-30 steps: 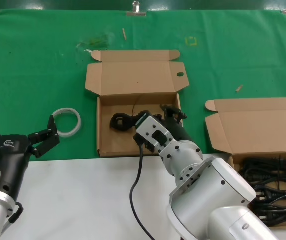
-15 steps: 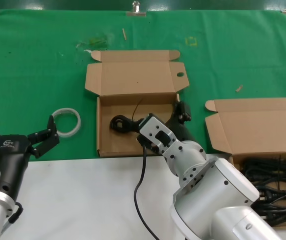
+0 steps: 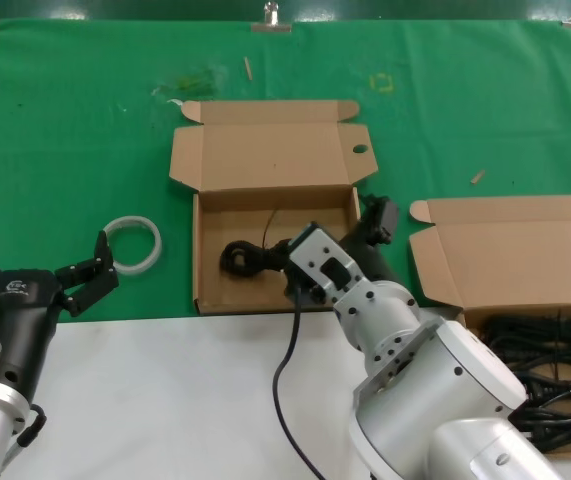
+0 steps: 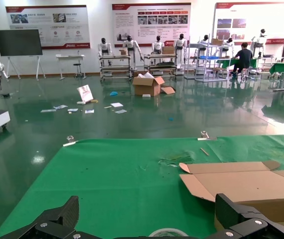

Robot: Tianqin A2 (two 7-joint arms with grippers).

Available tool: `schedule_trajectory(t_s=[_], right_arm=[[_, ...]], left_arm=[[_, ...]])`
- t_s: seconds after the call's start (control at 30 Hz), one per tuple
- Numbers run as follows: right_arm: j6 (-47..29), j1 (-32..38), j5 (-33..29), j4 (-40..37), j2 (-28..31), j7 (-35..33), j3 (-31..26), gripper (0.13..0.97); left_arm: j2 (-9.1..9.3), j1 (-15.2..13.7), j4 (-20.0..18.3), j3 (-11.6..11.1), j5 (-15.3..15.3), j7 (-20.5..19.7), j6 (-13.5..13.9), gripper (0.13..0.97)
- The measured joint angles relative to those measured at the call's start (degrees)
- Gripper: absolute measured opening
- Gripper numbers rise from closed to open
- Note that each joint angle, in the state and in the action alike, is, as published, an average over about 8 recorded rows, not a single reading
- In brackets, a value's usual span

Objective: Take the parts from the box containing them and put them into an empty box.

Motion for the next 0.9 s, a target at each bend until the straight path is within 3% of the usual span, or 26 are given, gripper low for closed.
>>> schedule_trajectory(t_s=[0.23, 0.9], right_arm=[[-3.2, -2.1, -4.4, 1.0, 0.0, 7.3, 2.7, 0.937], [-14.0, -9.0, -18.8, 4.1, 0.0, 31.4, 11.7, 0.966]], left_arm=[[0.0, 0.0, 0.0, 0.0, 0.0, 0.0, 0.0, 0.965], [0.0, 0.0, 0.0, 0.0, 0.0, 0.0, 0.0, 0.965]])
